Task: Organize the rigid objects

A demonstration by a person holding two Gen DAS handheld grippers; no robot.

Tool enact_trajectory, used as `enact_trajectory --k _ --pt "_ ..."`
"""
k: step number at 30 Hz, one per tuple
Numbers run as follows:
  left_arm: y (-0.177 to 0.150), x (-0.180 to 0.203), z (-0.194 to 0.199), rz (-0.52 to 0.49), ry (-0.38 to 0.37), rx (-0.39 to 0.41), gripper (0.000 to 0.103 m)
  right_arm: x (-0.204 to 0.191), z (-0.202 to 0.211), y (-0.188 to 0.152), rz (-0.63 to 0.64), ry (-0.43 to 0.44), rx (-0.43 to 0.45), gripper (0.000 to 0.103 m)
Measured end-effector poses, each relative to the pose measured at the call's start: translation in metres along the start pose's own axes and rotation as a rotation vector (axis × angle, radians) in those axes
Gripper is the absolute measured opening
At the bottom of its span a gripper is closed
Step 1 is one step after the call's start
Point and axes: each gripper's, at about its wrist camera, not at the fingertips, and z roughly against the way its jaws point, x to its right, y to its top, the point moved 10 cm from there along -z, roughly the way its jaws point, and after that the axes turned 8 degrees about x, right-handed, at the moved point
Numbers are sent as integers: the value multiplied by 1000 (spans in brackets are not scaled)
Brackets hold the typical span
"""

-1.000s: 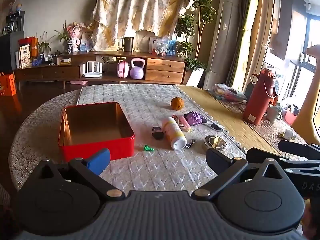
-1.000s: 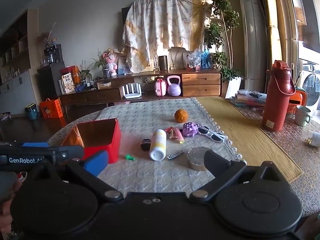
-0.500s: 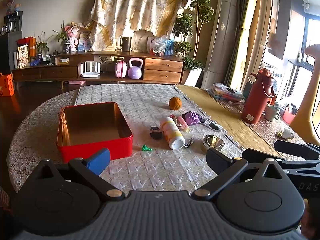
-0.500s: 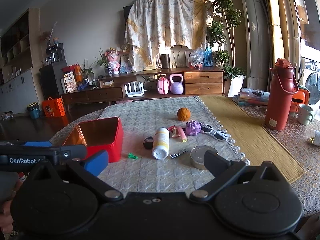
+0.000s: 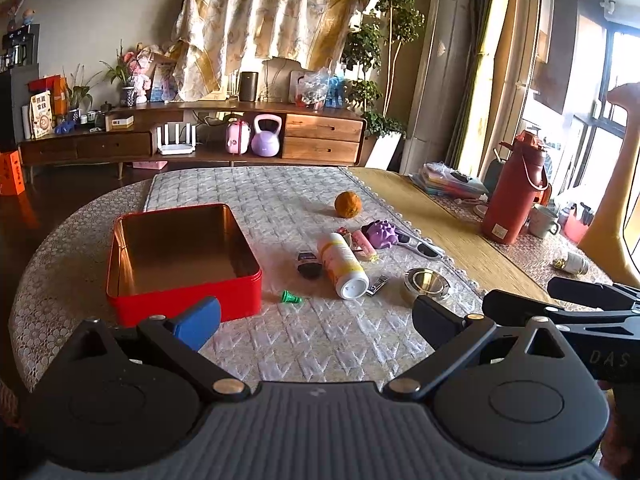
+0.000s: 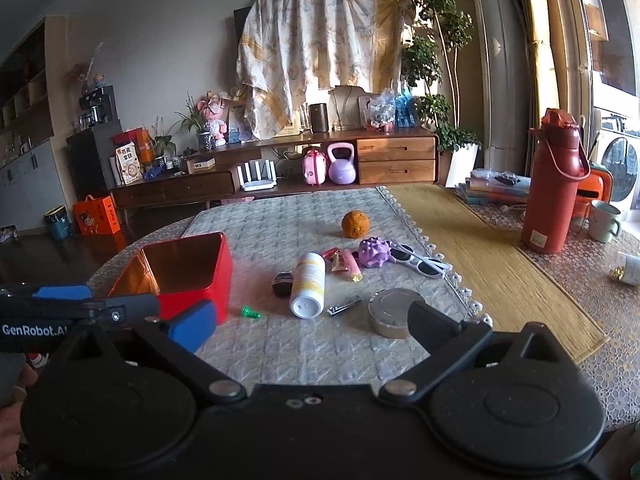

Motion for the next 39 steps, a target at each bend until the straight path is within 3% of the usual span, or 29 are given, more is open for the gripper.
enact_trajectory --k 12,19,24,35,39 --pt "17 8 -40 -53 -12 -16 103 38 -34 4 -18 -9 -26 102" --pt "25 20 -79 -59 -35 -45 103 62 -62 0 63 3 -67 102" --pt "19 28 -115 -72 -65 -108 103 72 -84 -11 116 39 -118 101" --pt "-2 30 -200 -82 -47 -251 103 86 -143 -46 165 94 -261 97" --pt "-9 32 -221 -95 -35 -270 102 88 -156 -53 179 101 -289 97"
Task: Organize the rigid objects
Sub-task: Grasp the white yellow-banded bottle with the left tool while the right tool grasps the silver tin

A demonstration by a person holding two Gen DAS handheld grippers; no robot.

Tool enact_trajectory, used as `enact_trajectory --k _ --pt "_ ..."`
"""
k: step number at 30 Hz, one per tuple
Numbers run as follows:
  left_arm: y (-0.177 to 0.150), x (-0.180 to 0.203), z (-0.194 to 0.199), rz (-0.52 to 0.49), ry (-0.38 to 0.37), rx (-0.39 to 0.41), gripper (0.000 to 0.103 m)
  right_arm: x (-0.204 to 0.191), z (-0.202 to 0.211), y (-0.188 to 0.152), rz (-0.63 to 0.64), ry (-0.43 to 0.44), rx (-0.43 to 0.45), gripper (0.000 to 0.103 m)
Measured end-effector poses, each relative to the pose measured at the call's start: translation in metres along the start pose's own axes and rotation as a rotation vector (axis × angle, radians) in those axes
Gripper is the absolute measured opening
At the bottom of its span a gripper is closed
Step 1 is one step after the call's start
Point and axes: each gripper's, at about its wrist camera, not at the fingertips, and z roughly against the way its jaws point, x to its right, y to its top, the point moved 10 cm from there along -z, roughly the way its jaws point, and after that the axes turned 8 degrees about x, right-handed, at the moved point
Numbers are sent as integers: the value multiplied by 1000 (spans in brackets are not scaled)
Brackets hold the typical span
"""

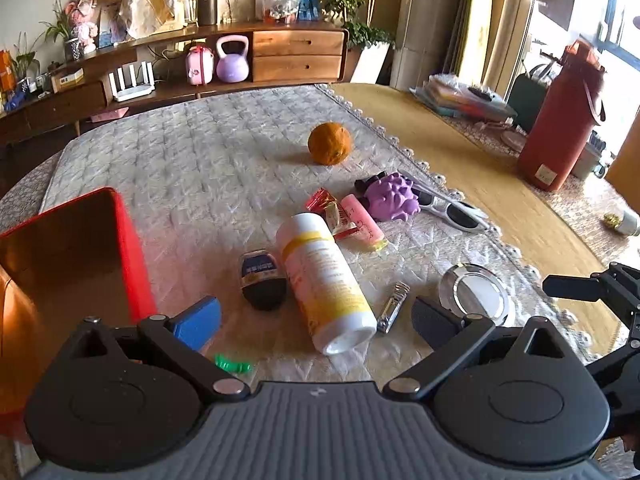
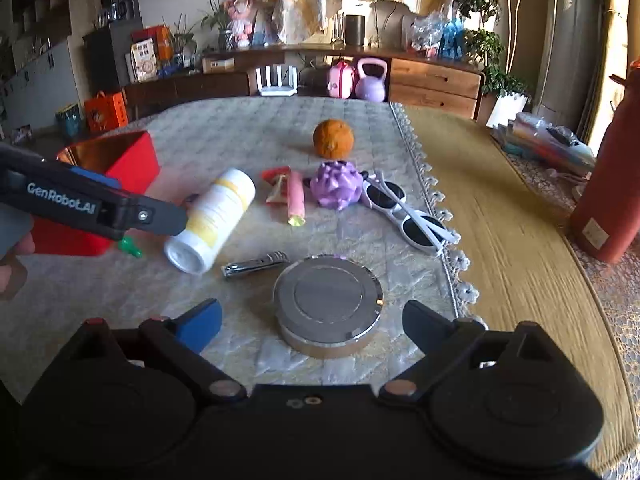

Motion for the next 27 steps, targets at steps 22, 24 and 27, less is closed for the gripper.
enact_trajectory --k 22,24,27 --pt "-2 4 -64 58 -5 -101 53 14 -35 -8 -18 -18 -64 75" --pt "-2 4 -65 54 -5 -99 53 13 -35 -7 -10 -28 -66 75" --pt "-2 4 -65 52 -5 -97 51 13 -33 -5 -3 -35 -59 75"
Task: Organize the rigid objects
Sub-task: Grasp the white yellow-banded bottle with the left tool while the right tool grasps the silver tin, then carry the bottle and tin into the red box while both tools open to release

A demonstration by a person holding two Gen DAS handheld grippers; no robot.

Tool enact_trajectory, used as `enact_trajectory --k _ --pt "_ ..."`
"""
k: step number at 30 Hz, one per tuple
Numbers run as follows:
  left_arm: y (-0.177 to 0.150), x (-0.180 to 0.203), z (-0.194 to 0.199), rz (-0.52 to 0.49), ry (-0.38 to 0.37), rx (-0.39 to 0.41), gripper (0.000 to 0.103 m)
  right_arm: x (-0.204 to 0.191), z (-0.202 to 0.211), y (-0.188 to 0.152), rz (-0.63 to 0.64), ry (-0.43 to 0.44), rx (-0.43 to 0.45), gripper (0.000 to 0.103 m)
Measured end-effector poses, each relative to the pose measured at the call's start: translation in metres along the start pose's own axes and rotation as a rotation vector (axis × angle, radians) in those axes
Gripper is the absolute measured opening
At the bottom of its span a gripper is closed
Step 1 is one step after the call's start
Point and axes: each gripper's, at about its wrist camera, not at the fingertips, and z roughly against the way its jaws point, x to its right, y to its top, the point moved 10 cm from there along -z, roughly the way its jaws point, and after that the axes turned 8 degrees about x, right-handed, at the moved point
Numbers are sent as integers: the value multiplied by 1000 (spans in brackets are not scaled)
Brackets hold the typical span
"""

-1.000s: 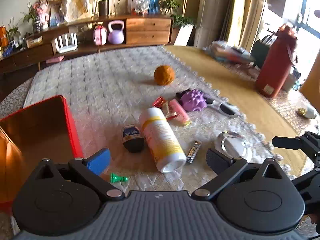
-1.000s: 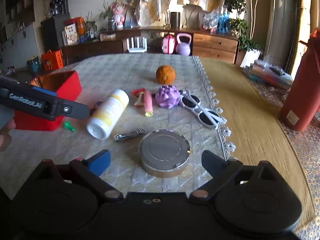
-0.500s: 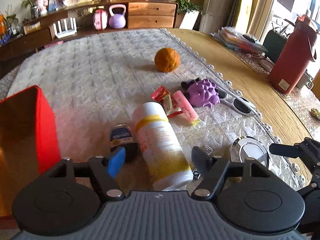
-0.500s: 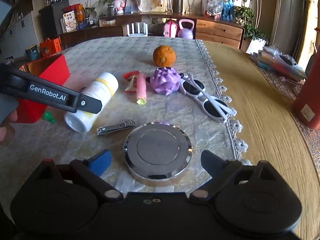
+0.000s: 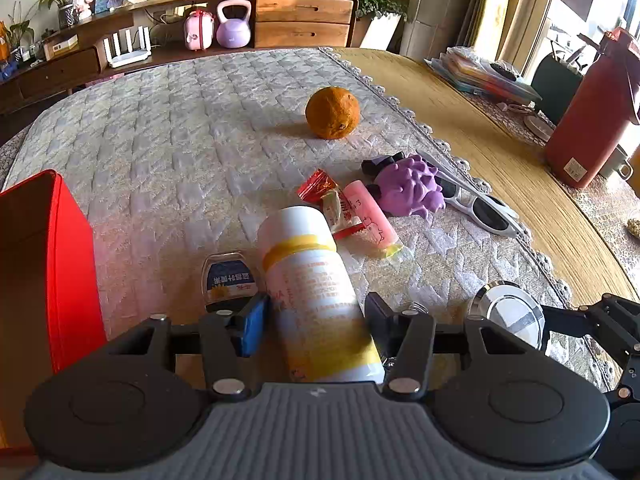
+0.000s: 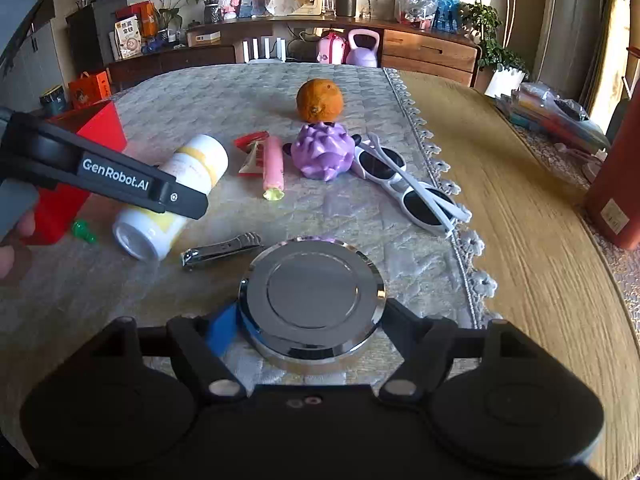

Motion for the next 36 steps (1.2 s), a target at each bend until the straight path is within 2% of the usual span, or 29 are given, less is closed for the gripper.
enact_trajectory --k 6,19,32,36 --pt "0 -6 5 23 12 5 45 -3 7 6 17 -12 13 75" --pt "0 -14 34 38 0 16 44 -21 31 19 40 -12 16 75" --pt "18 -41 98 93 -41 90 44 -61 58 57 86 34 58 75" --pt "31 -58 125 105 -44 151 44 -83 63 72 98 78 67 75"
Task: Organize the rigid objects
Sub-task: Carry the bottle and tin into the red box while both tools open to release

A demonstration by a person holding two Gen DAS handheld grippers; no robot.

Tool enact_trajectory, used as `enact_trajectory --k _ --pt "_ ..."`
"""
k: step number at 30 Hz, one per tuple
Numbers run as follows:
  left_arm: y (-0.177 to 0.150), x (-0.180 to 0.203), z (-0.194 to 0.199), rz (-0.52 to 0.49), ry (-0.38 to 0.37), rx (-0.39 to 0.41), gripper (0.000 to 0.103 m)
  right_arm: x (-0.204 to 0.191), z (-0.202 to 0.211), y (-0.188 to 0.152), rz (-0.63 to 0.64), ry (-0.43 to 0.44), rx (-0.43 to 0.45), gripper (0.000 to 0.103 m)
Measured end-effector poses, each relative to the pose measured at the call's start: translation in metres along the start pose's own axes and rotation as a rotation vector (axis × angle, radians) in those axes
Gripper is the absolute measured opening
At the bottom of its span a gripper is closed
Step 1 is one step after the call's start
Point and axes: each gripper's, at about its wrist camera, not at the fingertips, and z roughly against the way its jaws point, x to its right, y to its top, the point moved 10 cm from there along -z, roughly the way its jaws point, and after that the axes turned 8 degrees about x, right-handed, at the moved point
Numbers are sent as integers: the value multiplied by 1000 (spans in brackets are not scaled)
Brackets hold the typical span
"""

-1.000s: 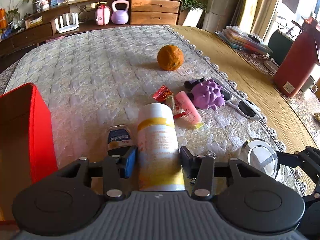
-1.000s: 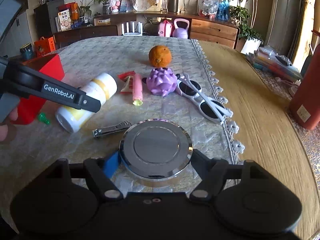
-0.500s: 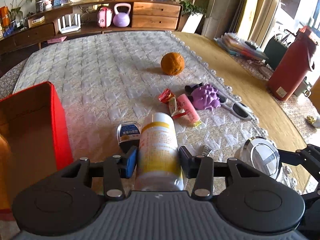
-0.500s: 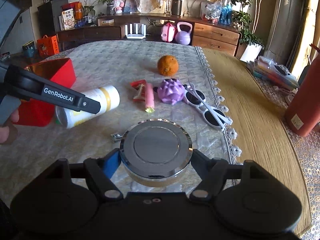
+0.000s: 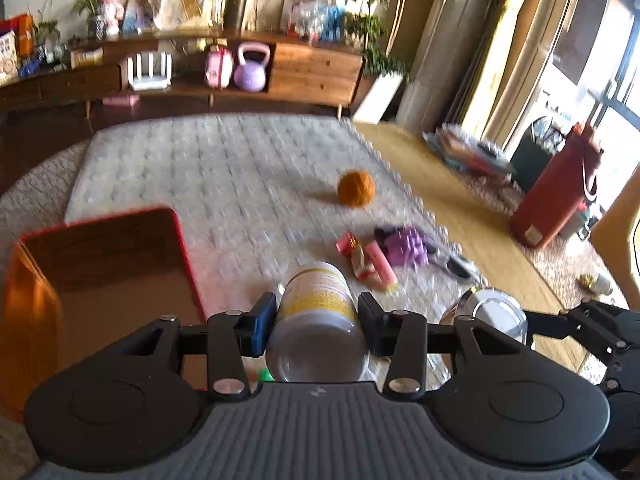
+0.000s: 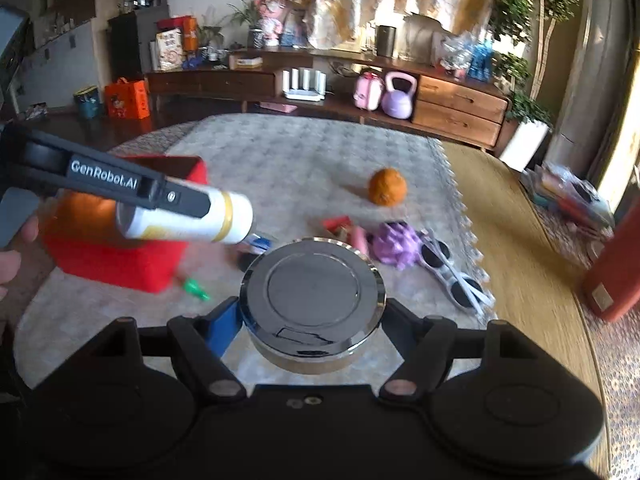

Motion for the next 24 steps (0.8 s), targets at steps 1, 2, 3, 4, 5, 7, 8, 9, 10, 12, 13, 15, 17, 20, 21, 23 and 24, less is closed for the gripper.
enact_trajectory --k 1,2,3,4,5,7,8,9,10,12,13,15,17,20,21,23,24 --pt "3 -5 5 5 4 10 44 -6 -1 5 6 13 0 75" --pt "7 -11 11 13 8 21 44 -12 -2 9 11 26 -1 75" --pt "10 -16 15 15 12 29 44 -19 -4 14 17 42 -1 75" --pt "13 -24 20 18 24 39 44 -26 -6 18 26 55 -2 75" --pt "15 -31 24 22 38 47 44 -33 -9 22 35 66 -4 75" --pt "18 -47 30 32 55 62 44 -46 -16 29 54 84 -7 75" --pt "20 -58 33 38 69 71 44 -53 -19 33 62 94 -8 75" --pt "22 -67 35 42 84 76 44 -61 -23 37 69 106 -9 75" --pt "24 -75 38 46 99 82 44 -69 -28 41 77 118 -12 75" --pt "26 -96 41 64 124 92 44 -83 -37 48 88 135 -20 75" --pt "27 -104 41 67 136 94 44 -90 -44 52 89 145 -30 75" --pt "26 -124 40 72 172 94 44 -105 -56 56 92 159 -44 75" --pt "25 -141 37 86 193 92 44 -119 -68 60 99 178 -61 75" --pt "22 -163 29 93 220 90 44 -140 -87 64 124 204 -83 75" --pt "21 -168 27 93 222 90 44 -146 -93 64 132 210 -89 75" --pt "19 -177 20 93 214 89 44 -158 -107 64 144 224 -110 75" --pt "19 -180 17 93 216 85 44 -164 -113 62 151 227 -119 75"
